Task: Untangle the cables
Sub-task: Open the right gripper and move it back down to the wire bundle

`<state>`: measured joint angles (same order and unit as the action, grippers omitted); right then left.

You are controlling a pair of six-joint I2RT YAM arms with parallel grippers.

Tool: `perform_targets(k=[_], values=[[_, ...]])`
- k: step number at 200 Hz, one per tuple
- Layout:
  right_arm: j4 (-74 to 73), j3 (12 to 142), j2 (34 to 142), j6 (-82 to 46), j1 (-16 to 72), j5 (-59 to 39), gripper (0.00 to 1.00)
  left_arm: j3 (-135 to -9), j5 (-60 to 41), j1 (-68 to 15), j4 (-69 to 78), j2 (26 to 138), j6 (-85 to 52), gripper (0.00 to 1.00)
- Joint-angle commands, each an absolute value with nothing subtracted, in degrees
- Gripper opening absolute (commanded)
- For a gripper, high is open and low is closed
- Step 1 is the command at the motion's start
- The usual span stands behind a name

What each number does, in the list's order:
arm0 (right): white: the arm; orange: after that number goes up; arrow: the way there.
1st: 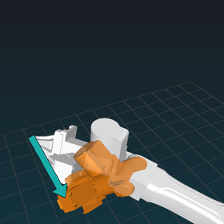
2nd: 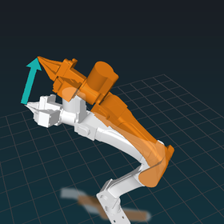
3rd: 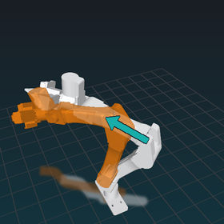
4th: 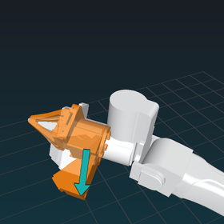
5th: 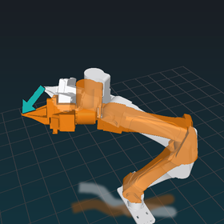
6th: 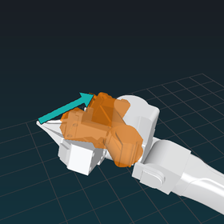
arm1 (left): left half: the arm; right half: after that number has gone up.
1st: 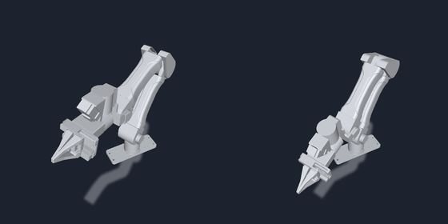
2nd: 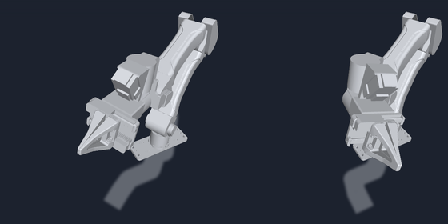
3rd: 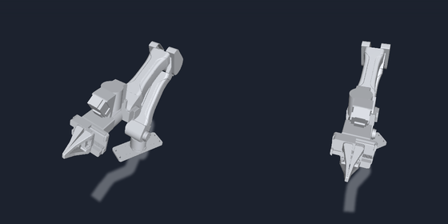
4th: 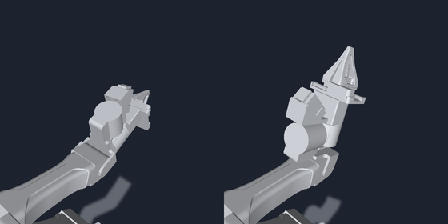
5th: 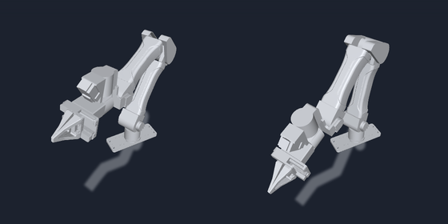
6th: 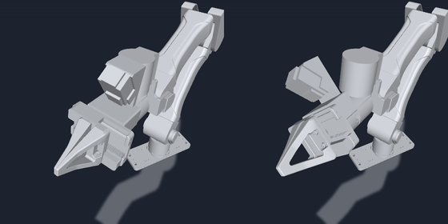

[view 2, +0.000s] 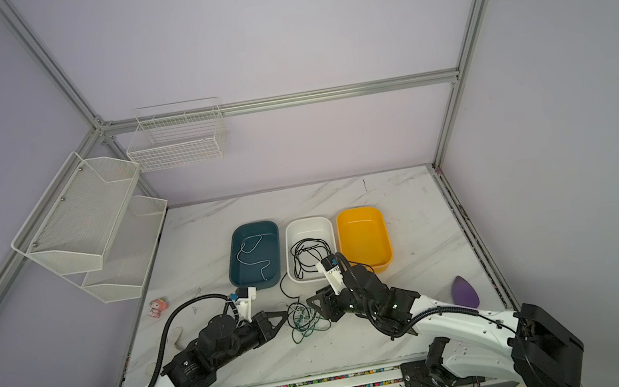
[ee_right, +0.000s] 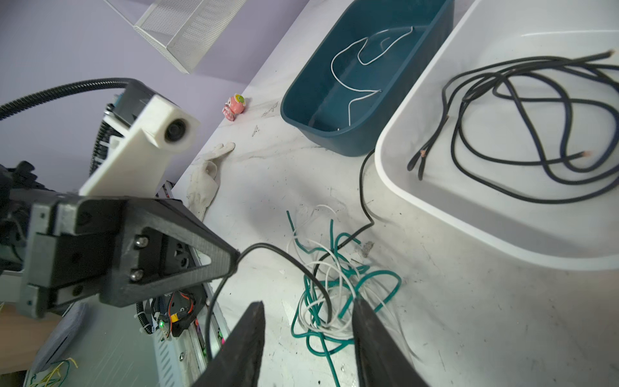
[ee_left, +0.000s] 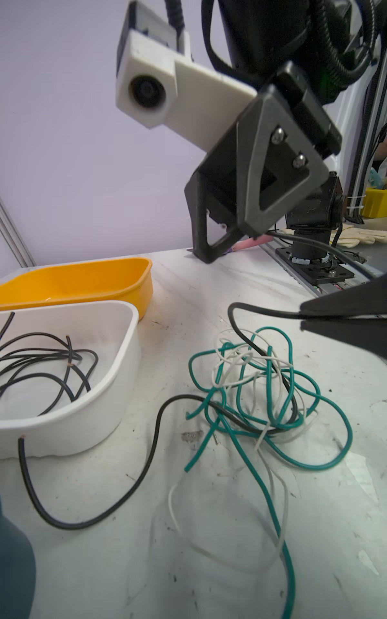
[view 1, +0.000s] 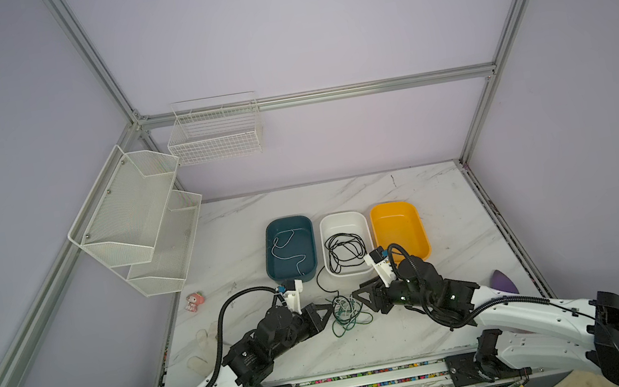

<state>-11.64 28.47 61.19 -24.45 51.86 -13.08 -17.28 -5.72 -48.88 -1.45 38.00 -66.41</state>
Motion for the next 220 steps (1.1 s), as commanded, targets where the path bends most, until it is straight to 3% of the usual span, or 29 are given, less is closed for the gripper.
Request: perform_targets(k=[1,220], values=[[-15.22,26.49,59.53,-26.29,52.02,-10.19,0.46,-24.77,-6.50,-48.70,-1.19,37.03,-65.74,0.00],[-34.98,18.77,69.94,-32.50,54.05,-13.53,0.38,-33.37,-7.29,-48.69,-3.43,36.39,-63.96,0.00]])
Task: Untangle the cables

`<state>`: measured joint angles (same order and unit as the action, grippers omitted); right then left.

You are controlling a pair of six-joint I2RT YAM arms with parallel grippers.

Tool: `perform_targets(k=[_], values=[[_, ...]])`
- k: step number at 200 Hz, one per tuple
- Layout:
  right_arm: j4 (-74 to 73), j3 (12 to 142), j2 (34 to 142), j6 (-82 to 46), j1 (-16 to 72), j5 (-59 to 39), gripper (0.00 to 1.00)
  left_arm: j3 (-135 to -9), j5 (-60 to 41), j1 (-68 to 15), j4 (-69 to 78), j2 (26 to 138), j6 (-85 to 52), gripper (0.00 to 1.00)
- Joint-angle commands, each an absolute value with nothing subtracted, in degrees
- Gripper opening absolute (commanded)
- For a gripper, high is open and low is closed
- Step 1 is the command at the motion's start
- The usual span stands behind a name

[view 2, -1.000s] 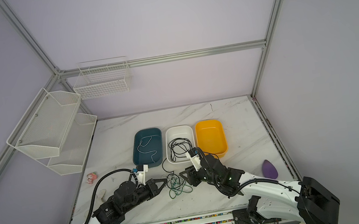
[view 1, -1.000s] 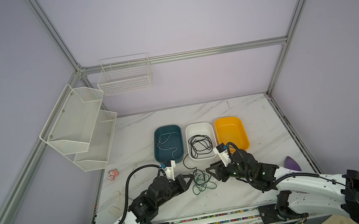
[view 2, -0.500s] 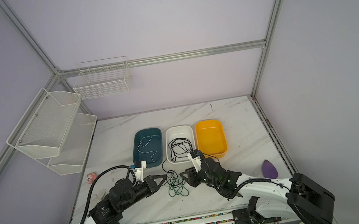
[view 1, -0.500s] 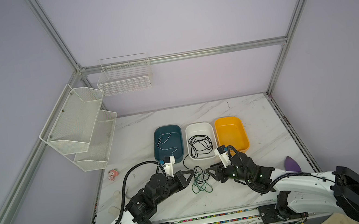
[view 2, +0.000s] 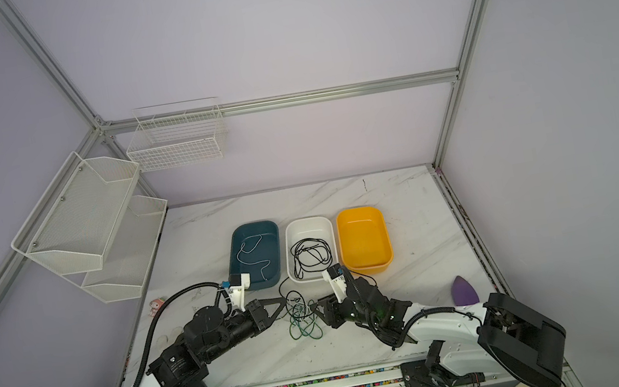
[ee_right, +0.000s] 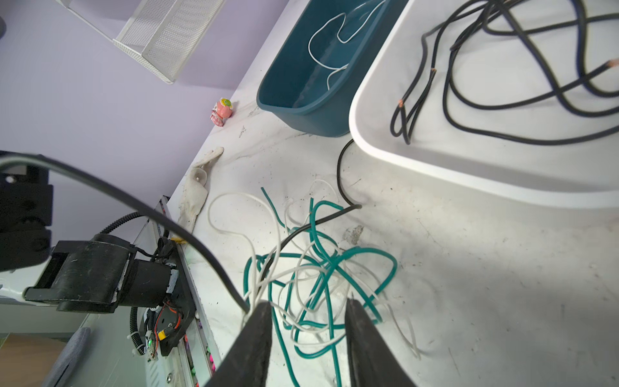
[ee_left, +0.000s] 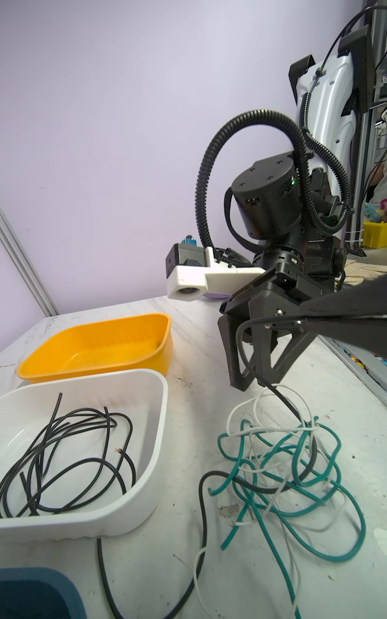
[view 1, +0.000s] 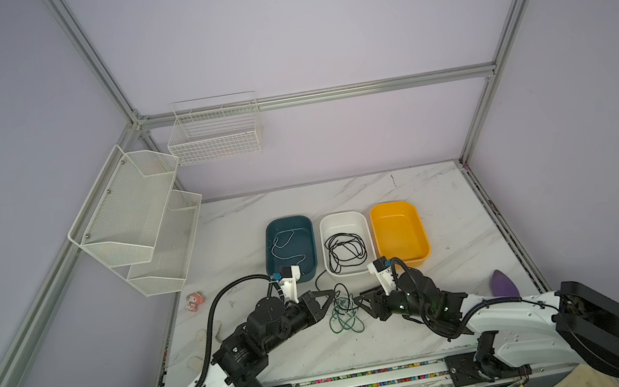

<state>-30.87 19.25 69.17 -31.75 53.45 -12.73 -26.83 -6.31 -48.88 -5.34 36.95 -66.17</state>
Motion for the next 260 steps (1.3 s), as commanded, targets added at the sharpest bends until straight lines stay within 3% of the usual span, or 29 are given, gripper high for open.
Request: perform_targets(k=[1,87,142,260], values=[[-35.03,18.79,70.00,-32.51,54.05,-13.53,0.38,-33.43,-7.29,-48.69,-3.43,36.39,-63.97,0.00],[-38.91,17.44,71.18,-31.19,56.94,-11.77,0.35,-36.18,-5.96,-48.74,-3.49,35.07,-62.84,0.00],[-40.08,14.74,65.96,-29.55,59.65,-8.41,0.43,-36.73,-6.20,-48.74,-1.39,36.68,-63.28,0.00],[-47.10,21.73,86.50,-33.05,64.97,2.33,0.48,-38.48,-8.27,-48.87,4.08,38.06,-65.30,0.00]])
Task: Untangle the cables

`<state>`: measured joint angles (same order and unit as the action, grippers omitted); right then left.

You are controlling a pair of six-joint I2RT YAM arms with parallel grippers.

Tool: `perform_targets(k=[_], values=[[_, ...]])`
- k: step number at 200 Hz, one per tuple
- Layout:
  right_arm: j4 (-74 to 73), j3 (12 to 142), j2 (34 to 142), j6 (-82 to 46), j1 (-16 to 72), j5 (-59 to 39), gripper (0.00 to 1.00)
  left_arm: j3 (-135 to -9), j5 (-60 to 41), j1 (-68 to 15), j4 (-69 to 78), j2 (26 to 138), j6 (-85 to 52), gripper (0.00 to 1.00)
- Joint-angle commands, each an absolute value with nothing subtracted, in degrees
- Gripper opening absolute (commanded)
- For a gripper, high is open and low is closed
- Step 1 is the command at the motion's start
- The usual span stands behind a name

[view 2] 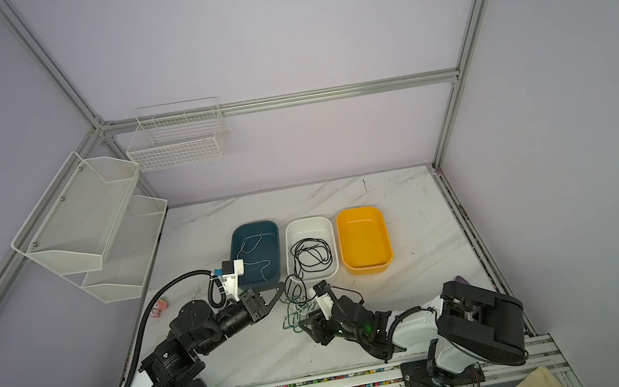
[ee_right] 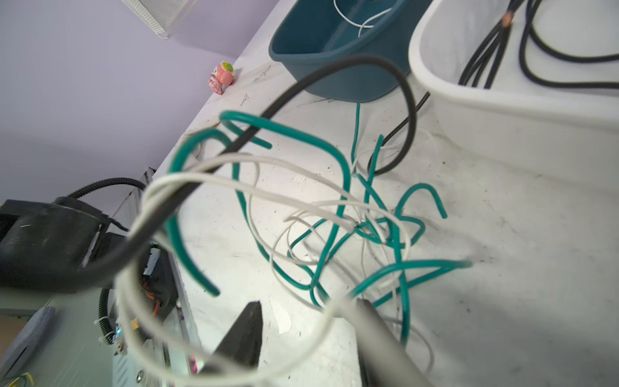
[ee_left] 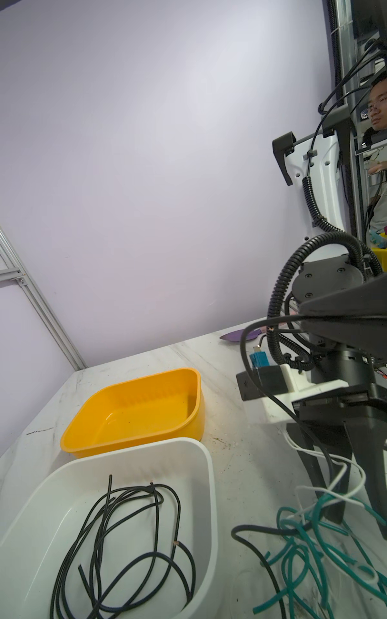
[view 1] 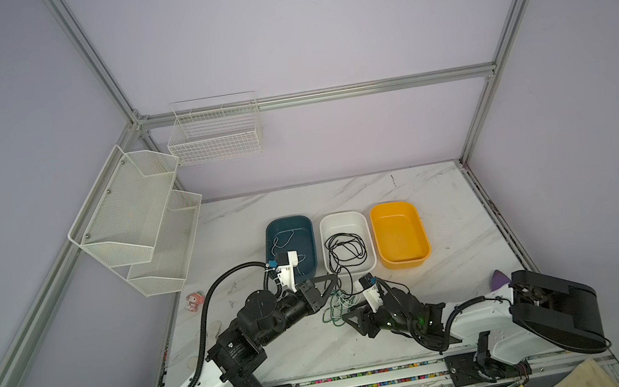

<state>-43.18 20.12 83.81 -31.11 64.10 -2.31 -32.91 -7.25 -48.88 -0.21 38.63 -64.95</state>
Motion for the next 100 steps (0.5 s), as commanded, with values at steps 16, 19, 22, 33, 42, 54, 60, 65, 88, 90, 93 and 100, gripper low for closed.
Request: perform_targets(k=[16,19,22,33,42,54,60,65,88,90,93,100], values=[[-48.78,22.16,88.03,-34.36,65.70,4.88,0.48,-38.07,-8.34,-48.98,4.52,37.74,-65.78,0.00],[-49.24,22.15,88.25,-34.64,65.78,5.57,0.48,-37.96,-8.35,-48.96,4.56,37.63,-65.82,0.00],[-49.72,22.15,88.44,-34.89,65.90,6.10,0.48,-37.96,-8.23,-48.96,4.66,37.58,-65.90,0.00],[-50.65,22.18,89.32,-35.79,66.07,8.00,0.47,-37.78,-8.17,-48.96,4.91,37.06,-66.17,0.00],[-51.03,22.35,90.01,-36.52,66.18,9.92,0.47,-37.86,-8.17,-48.95,5.04,36.69,-66.42,0.00],[-51.39,22.50,90.78,-37.55,66.26,12.30,0.46,-38.12,-8.08,-48.96,5.17,36.25,-66.61,0.00],[-52.17,22.41,91.16,-37.72,66.26,12.92,0.46,-38.22,-8.09,-48.96,5.15,36.06,-66.82,0.00],[-52.66,22.35,91.43,-37.92,66.27,13.35,0.46,-38.36,-8.13,-48.94,5.26,35.95,-66.97,0.00],[-55.40,21.88,91.14,-37.53,66.60,14.47,0.44,-38.91,-8.25,-49.05,5.32,35.14,-67.58,0.00],[-55.29,21.82,90.97,-37.35,66.64,14.56,0.44,-38.93,-8.26,-49.07,5.31,35.06,-67.65,0.00],[-55.06,21.80,90.59,-37.17,66.66,14.83,0.44,-39.02,-8.18,-49.08,5.30,34.91,-67.79,0.00],[-55.06,21.58,89.76,-36.52,66.88,14.98,0.44,-39.30,-8.13,-49.11,5.27,34.62,-67.96,0.00]])
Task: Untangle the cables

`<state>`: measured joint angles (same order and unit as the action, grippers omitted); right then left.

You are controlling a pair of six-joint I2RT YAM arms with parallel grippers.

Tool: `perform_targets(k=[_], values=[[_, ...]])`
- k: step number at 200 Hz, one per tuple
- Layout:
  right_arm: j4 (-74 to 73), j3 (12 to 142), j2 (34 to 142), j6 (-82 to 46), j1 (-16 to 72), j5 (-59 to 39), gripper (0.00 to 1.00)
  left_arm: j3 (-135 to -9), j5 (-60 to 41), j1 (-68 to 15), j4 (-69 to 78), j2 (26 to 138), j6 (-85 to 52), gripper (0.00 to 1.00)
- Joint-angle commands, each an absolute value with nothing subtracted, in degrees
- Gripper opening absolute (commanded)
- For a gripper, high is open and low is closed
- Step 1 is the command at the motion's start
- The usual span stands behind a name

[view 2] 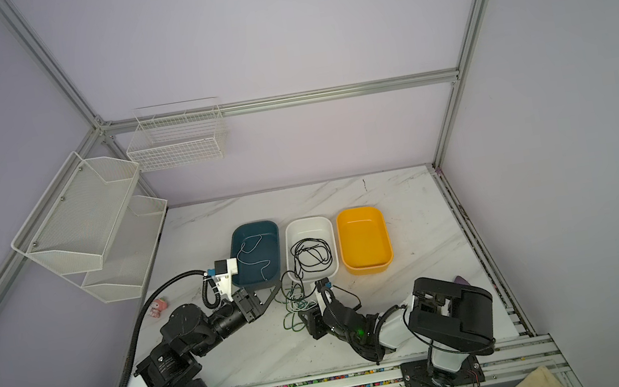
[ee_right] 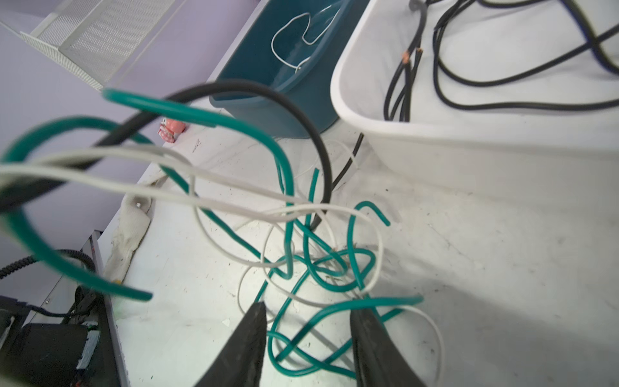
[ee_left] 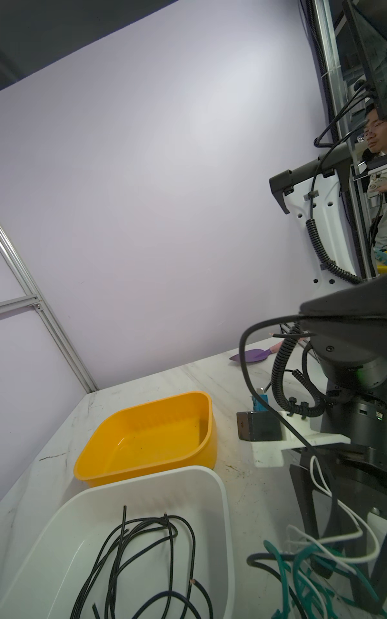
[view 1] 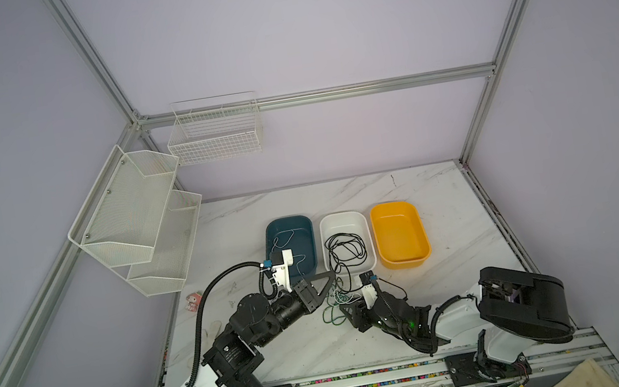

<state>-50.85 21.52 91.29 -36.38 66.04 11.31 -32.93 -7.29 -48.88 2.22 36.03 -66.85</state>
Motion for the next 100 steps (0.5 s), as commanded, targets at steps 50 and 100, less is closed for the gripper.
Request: perform_targets(k=[50,100], values=[[-52.78,17.59,79.66,-31.27,67.15,15.31,0.45,-41.30,-9.53,-49.21,4.99,34.91,-70.01,0.00],[-50.73,18.33,77.03,-30.05,67.15,18.93,0.46,-43.79,-11.31,-49.48,6.22,36.36,-70.49,0.00]])
